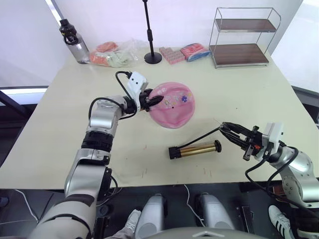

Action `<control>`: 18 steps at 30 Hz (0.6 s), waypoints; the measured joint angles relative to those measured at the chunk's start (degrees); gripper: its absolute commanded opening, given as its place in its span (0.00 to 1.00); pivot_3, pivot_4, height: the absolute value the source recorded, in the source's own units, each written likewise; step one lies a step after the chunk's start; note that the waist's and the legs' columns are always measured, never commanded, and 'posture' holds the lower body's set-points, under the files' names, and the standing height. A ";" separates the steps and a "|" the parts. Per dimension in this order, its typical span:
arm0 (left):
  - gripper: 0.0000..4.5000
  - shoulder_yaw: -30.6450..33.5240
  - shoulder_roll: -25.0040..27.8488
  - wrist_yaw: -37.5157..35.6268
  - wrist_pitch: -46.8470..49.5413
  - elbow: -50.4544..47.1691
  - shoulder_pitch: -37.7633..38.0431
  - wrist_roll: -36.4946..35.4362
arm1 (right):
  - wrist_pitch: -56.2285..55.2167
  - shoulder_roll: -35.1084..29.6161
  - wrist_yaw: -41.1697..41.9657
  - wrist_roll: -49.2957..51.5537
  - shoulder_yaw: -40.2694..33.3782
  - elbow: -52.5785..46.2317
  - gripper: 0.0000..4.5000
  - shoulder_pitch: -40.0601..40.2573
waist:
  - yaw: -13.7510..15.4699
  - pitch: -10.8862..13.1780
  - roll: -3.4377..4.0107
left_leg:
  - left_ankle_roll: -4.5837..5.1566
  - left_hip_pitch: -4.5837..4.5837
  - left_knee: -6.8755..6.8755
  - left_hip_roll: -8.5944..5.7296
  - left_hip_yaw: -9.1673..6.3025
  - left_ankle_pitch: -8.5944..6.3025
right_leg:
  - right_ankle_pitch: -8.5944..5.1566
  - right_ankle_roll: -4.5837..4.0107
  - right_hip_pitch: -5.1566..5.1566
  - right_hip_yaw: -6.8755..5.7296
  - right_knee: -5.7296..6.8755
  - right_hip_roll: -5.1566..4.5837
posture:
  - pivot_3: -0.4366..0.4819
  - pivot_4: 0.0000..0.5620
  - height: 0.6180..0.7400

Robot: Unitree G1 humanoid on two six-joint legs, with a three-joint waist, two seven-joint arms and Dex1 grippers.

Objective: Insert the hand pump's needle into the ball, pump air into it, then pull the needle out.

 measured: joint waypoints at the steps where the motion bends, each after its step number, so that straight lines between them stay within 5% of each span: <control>1: 0.16 0.00 -0.42 0.07 -0.17 0.18 0.00 0.06 | 0.21 -0.01 -0.44 -0.02 0.00 -0.01 0.08 -0.19 | -0.01 0.00 0.00 | 0.00 0.00 0.02 0.00 0.00 0.00 | 0.00 0.00 0.00 0.00 0.04 0.00 | 0.48 0.27 1.00; 3: 0.01 -0.02 -0.66 0.03 -0.20 0.28 0.01 0.10 | 0.66 -0.01 -0.69 -0.03 0.01 -0.03 0.08 -0.27 | -0.07 0.00 0.00 | 0.00 0.02 0.04 0.00 0.00 0.00 | 0.00 0.00 -0.01 0.01 0.09 0.00 | 0.48 0.27 1.00; 18: 0.01 0.10 -1.42 1.55 -0.98 -1.26 1.18 1.22 | 28.87 -0.75 -15.84 -0.29 7.34 -8.76 0.08 -12.29 | -0.08 0.00 0.00 | -0.02 0.10 0.12 -0.02 0.00 0.02 | 0.06 -0.12 -0.04 0.07 0.40 0.00 | 0.48 0.27 1.00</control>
